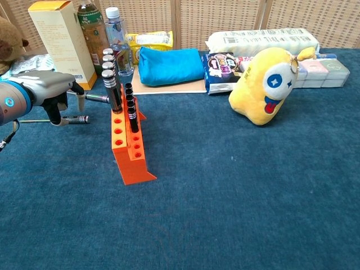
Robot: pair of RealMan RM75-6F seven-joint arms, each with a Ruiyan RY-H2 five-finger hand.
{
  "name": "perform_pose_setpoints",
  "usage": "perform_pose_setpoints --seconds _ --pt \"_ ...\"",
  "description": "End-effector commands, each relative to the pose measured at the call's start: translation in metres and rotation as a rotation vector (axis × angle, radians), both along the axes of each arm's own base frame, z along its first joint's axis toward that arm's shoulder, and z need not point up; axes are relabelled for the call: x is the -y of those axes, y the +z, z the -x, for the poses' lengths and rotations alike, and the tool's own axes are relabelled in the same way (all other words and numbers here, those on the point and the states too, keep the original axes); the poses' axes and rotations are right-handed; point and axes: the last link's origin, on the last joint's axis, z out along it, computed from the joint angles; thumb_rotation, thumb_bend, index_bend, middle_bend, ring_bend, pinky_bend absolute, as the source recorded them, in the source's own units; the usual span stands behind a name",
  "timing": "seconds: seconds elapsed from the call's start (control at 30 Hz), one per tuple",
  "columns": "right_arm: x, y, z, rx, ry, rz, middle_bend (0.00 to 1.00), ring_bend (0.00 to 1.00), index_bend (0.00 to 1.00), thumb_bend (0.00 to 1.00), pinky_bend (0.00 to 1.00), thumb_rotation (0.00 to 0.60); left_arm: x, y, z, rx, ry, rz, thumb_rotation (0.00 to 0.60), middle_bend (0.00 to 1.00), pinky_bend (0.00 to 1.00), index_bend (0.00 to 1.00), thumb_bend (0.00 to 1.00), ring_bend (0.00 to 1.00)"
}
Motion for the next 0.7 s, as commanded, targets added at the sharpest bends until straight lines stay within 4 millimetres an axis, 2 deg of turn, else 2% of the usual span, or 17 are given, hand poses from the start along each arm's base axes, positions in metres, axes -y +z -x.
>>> perform_pose_setpoints --seconds 0.03,0.7 --pt "0.000 0.000 0.000 0.001 -0.001 0.001 0.05 0.01 0.09 0.00 0.00 0.600 -0.001 -0.002 -0.001 0.006 0.005 -0.002 0.600 1.00 1.00 0.44 0.31 1.00" --pt "0.000 0.003 0.002 0.008 -0.004 0.006 0.05 0.01 0.09 0.00 0.00 0.600 -0.004 -0.015 -0.006 -0.009 0.004 -0.006 0.600 1.00 1.00 0.44 0.32 1.00"
